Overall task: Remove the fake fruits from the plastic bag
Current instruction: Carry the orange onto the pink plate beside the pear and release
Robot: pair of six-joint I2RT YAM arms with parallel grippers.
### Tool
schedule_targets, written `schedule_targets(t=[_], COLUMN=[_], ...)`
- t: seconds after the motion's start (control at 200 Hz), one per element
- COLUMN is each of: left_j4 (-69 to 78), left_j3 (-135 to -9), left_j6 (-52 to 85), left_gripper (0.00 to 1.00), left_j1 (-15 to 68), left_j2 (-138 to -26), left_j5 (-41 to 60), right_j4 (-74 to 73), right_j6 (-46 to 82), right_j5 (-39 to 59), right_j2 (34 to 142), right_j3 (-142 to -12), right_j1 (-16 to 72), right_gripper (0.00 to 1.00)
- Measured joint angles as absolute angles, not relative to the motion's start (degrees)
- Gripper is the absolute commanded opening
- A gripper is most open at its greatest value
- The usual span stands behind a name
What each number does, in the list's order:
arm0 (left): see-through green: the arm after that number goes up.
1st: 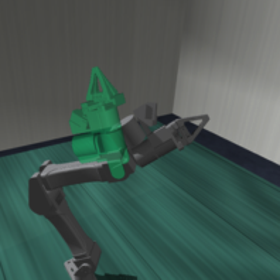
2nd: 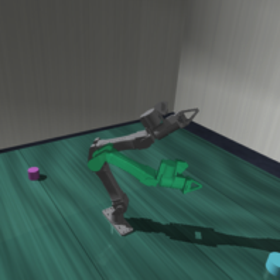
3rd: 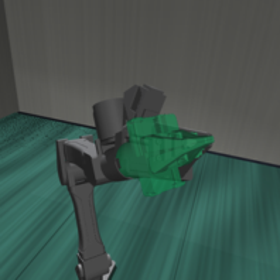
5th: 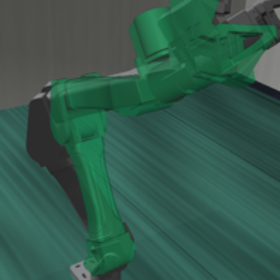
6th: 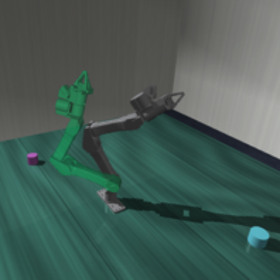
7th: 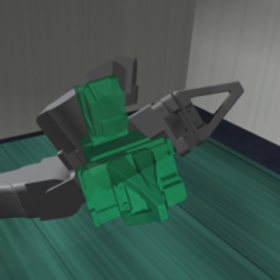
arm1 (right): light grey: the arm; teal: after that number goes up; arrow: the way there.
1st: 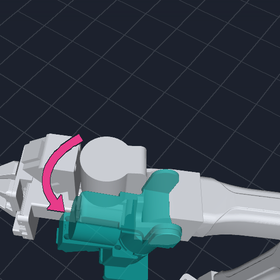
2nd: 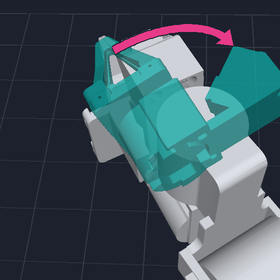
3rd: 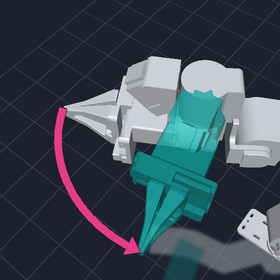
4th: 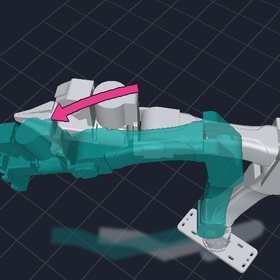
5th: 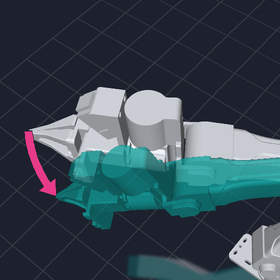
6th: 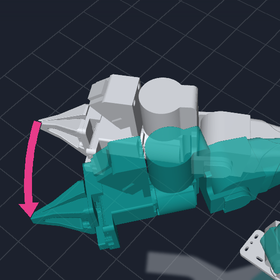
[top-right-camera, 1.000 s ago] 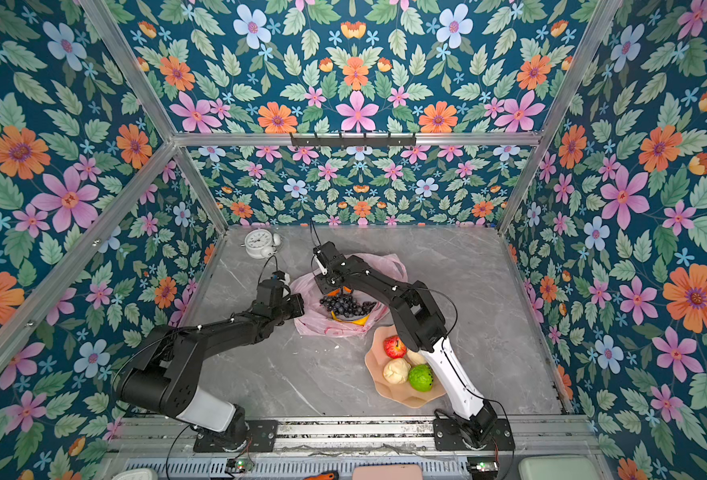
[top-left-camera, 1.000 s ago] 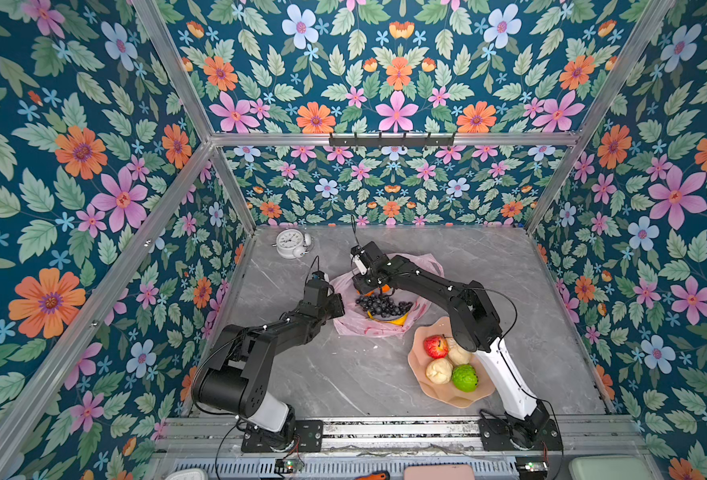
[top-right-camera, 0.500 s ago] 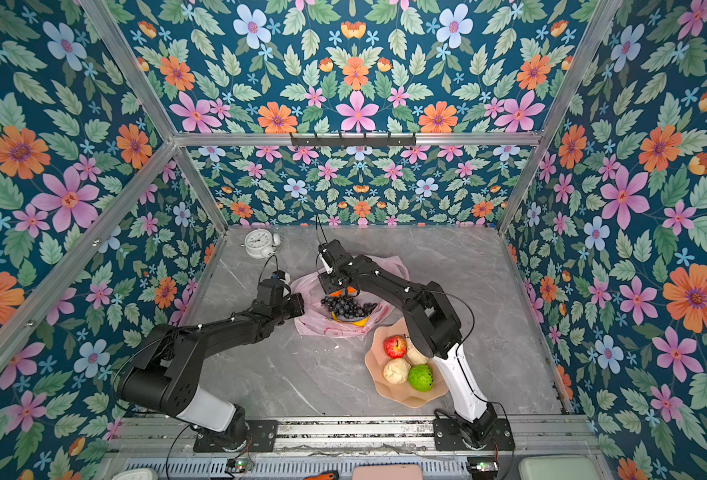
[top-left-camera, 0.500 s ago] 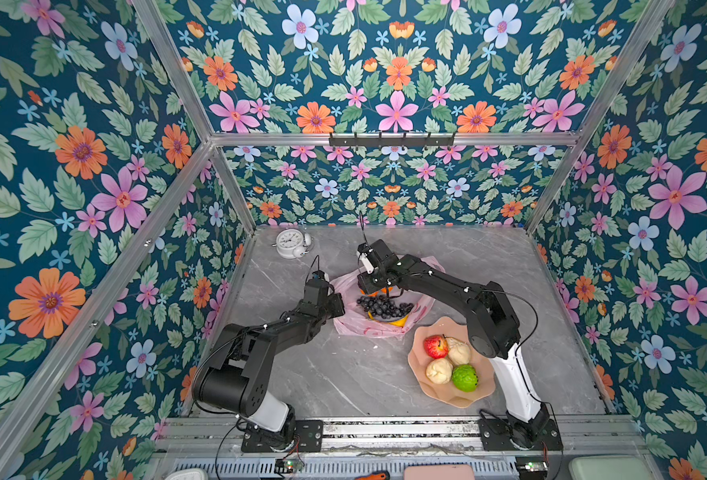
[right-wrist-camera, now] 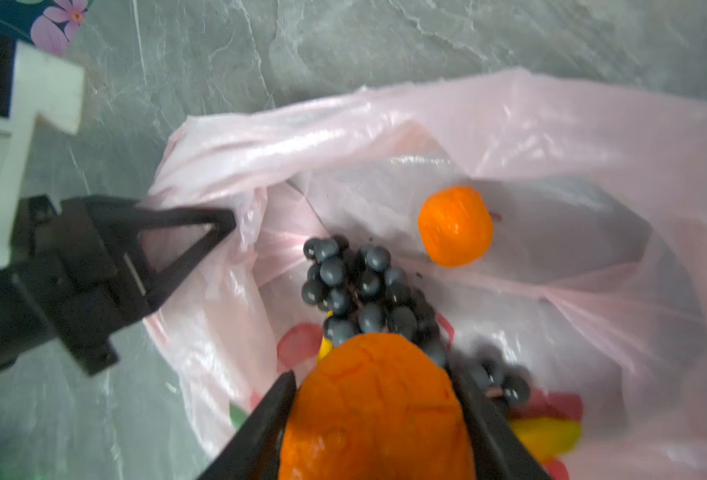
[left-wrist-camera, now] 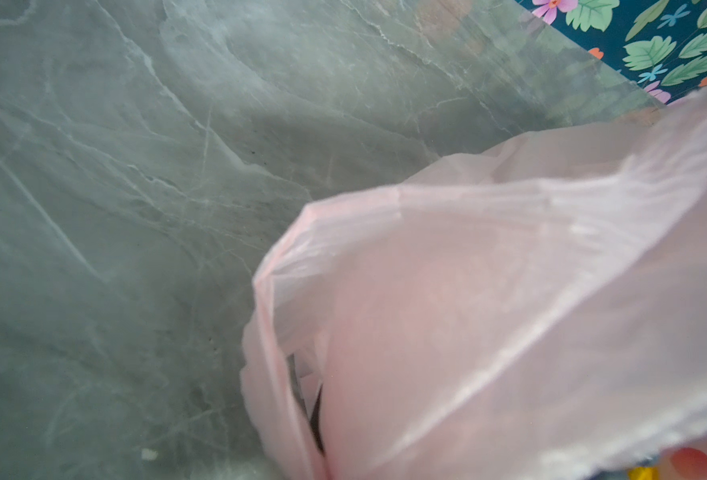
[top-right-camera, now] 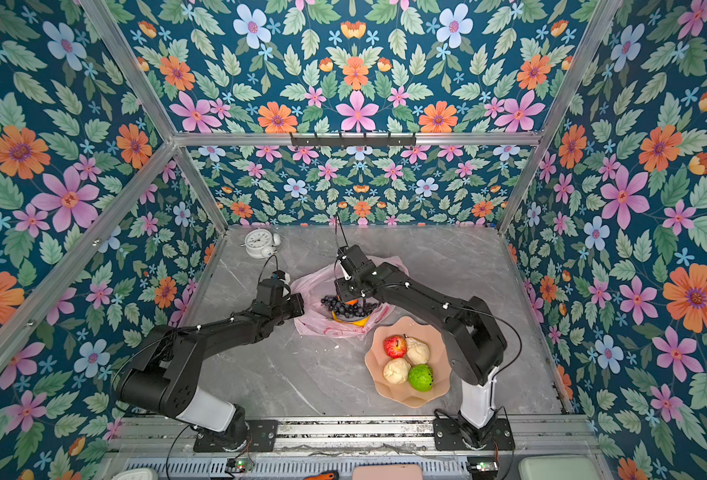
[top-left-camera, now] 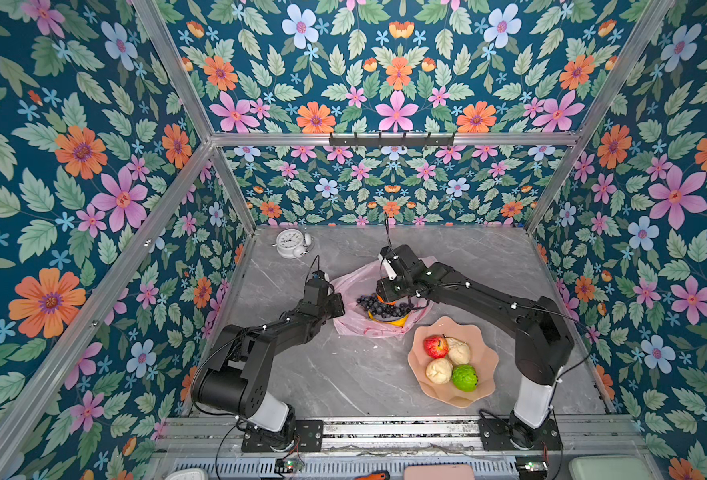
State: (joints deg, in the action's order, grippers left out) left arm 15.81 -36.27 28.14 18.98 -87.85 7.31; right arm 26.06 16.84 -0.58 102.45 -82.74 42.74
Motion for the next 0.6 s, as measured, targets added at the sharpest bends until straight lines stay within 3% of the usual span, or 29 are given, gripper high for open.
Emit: schedule_targets(t=[0.295, 0.605], left_j4=[15.79, 15.77], left_j3=[-36.36, -36.36], left_j6=[28.14, 28.12], left_gripper=[0.02, 0.02], left_j1=[19.0, 19.0], left_j2=[-87.85, -87.92], left_j5=[7.33, 7.14], right_j4=[27.83, 35.83], right_j6=[22.76, 28.18], right_j5=[-0.49, -6.61], right_j2=[85.52, 74.81], right_j3=[-66.98, -61.63], right_j1=[43.72, 41.82], right_gripper=[0.53, 0.52])
